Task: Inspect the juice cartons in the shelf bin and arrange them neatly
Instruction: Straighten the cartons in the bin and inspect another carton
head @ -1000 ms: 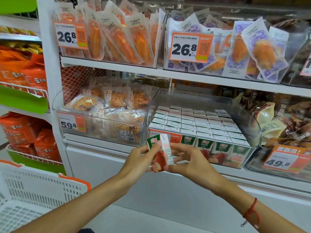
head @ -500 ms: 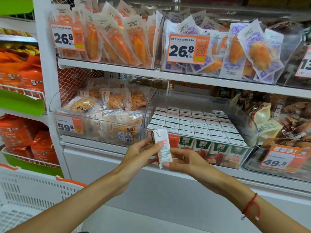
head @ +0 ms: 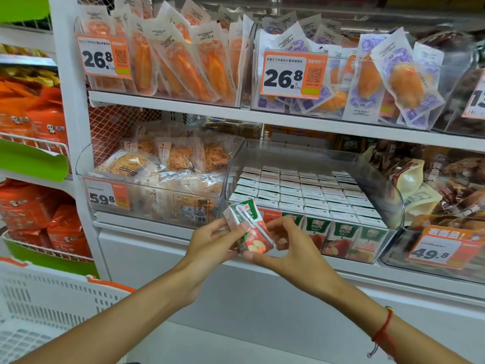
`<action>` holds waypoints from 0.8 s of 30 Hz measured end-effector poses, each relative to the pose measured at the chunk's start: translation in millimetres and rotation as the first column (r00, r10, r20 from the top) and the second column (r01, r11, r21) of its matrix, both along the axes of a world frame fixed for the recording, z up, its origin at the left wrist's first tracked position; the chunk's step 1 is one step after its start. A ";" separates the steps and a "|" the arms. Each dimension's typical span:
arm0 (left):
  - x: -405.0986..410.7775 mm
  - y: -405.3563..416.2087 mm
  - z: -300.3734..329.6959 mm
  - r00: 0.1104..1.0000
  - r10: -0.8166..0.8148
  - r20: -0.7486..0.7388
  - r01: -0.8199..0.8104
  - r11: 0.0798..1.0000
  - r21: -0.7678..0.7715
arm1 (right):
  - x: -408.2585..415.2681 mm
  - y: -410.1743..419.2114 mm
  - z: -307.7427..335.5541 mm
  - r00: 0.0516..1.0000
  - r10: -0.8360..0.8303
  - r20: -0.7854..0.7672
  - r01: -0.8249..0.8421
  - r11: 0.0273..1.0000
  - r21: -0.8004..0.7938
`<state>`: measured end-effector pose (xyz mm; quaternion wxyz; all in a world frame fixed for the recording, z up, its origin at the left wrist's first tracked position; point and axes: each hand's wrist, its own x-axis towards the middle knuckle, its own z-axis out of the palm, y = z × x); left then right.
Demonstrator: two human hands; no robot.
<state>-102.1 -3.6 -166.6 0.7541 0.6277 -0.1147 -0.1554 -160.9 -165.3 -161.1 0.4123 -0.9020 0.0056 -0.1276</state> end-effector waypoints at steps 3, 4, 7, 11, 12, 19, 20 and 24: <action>5.5 4.2 4.4 0.995 -0.090 -0.044 0.088 0.995 -0.048 | 2.0 -9.6 7.6 0.993 0.091 -0.080 -0.068 0.966 0.249; 7.0 5.0 5.6 0.991 -0.123 -0.056 0.119 0.990 -0.071 | 2.4 -12.1 8.7 0.991 0.103 -0.084 -0.074 0.953 0.292; 10.1 6.9 7.4 0.981 -0.180 -0.068 0.173 0.979 -0.106 | 2.6 -16.1 10.7 0.986 0.141 -0.090 -0.097 0.920 0.380; 10.7 8.3 6.3 0.974 -0.225 -0.034 0.222 0.972 -0.080 | 2.4 -20.1 13.0 0.983 0.158 -0.097 -0.107 0.911 0.398; 10.2 8.2 6.1 0.972 -0.234 -0.013 0.232 0.970 -0.065 | 2.5 -20.9 13.2 0.983 0.159 -0.095 -0.110 0.913 0.393; 1.9 4.8 5.8 0.900 -0.221 0.376 0.175 0.973 0.154 | -0.8 -16.2 16.9 0.967 0.202 0.158 -0.244 0.914 0.325; 1.9 4.7 6.0 0.883 -0.220 0.414 0.172 0.973 0.151 | -1.6 -16.4 18.3 0.958 0.202 0.201 -0.257 0.920 0.297; 5.5 8.7 5.6 0.815 -0.207 0.541 0.131 0.976 0.176 | -4.3 -22.8 20.3 0.933 0.257 0.251 -0.305 0.935 0.178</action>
